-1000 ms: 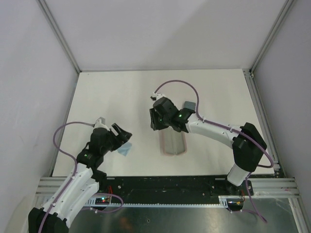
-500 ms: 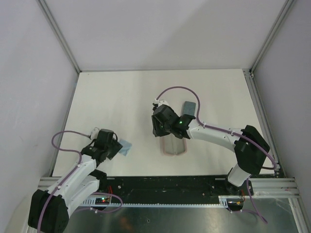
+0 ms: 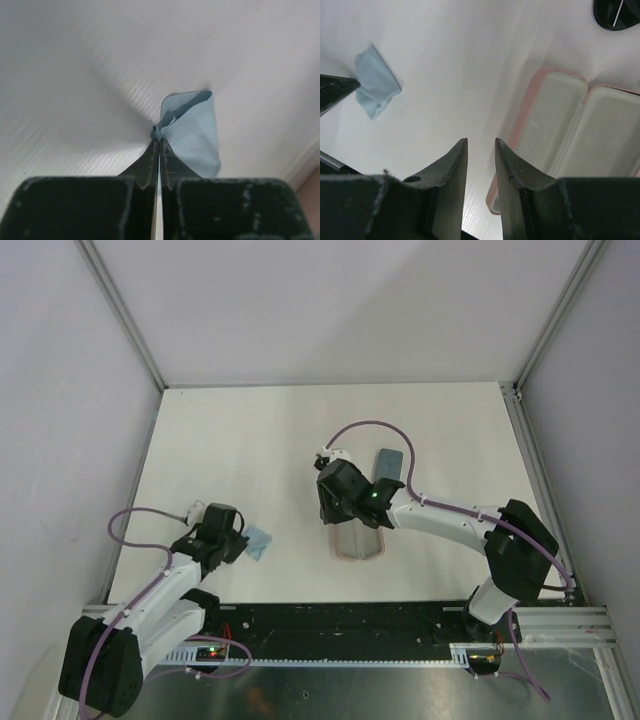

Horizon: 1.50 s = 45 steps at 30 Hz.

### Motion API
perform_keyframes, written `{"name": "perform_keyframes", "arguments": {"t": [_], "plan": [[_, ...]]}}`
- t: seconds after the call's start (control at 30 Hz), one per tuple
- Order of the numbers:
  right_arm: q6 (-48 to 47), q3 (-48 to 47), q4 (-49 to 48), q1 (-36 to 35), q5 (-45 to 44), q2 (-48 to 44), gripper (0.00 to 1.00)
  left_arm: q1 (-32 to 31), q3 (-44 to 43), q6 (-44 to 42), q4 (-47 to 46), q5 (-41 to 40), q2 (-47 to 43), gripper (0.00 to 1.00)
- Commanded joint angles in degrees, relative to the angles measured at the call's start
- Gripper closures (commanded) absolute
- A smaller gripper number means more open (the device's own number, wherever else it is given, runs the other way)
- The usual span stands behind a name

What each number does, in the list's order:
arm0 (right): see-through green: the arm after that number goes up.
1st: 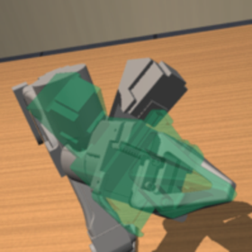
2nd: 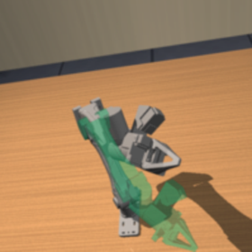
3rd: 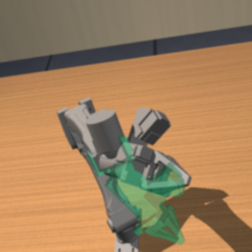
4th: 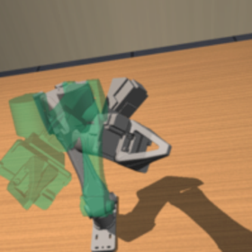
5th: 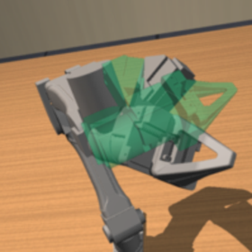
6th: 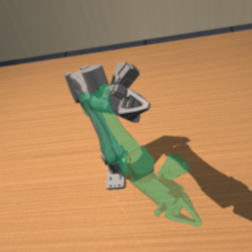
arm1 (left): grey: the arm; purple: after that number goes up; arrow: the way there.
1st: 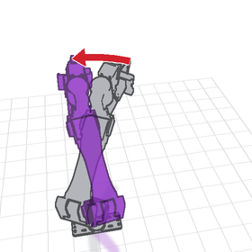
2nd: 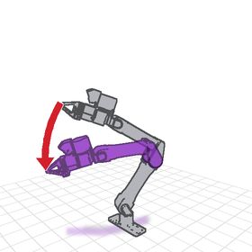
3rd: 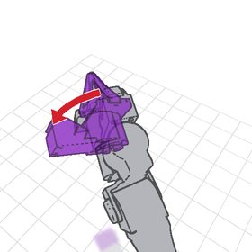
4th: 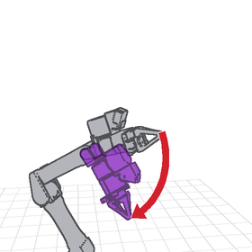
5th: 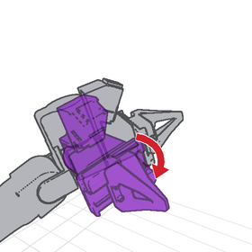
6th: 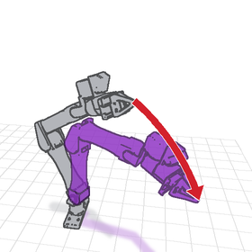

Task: Organize the sunglasses
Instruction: Adjust the glasses cleaning cloth at the center of the board, then move the glasses cleaning cloth to the center of the board.

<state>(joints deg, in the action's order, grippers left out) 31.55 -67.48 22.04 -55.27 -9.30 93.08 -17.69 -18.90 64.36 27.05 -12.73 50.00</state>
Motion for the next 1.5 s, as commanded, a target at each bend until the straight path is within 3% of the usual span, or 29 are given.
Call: {"name": "perform_keyframes", "arguments": {"t": [0.0, 0.2, 0.43, 0.7, 0.9, 1.03, 1.1, 1.17, 1.27, 1.47], "plan": [[1.1, 1.6, -0.3, 0.1, -2.5, -3.4, 0.67, -0.4, -1.3, -0.7, -5.7, 1.6, 0.2, 0.99], [2.1, 4.6, -0.5, 0.4, -3.5, -5.9, 0.68, -6.4, -3.1, 1.1, -11.4, 3.8, 3.3, 1.00], [3.9, 8.7, -1.8, 2.8, -3.0, -10.5, 0.69, -14.7, -12.5, 1.0, -13.2, 6.8, 9.5, 1.00], [4.1, 9.9, -2.9, 3.8, -1.4, -11.2, 0.69, -13.9, -12.3, -1.3, -11.5, 8.0, -1.3, 1.00], [4.4, 10.0, -4.7, 3.4, 0.8, -9.2, 0.68, -5.8, -5.3, -3.7, -8.7, 12.0, -8.9, 0.98], [4.5, 10.0, -5.5, 3.2, 2.4, -8.0, 0.67, -4.7, -2.1, -4.8, -8.6, 11.0, -8.1, 0.76], [4.6, 10.0, -5.7, 3.1, 2.9, -7.6, 0.66, -4.6, -1.5, -5.4, -8.5, 10.2, -5.7, 0.41], [4.7, 10.0, -5.6, 2.8, 3.1, -7.4, 0.65, -4.6, -2.2, -7.0, -8.4, 10.2, -3.5, 0.25], [4.7, 9.9, -5.6, 2.4, 3.6, -7.0, 0.65, -4.5, -3.4, -8.6, -8.1, 9.9, -2.6, 0.19], [5.4, 9.9, -10.2, -0.4, 6.7, -3.5, 0.65, -4.0, -4.7, -10.4, -5.7, 5.6, -6.4, 0.22]]}}
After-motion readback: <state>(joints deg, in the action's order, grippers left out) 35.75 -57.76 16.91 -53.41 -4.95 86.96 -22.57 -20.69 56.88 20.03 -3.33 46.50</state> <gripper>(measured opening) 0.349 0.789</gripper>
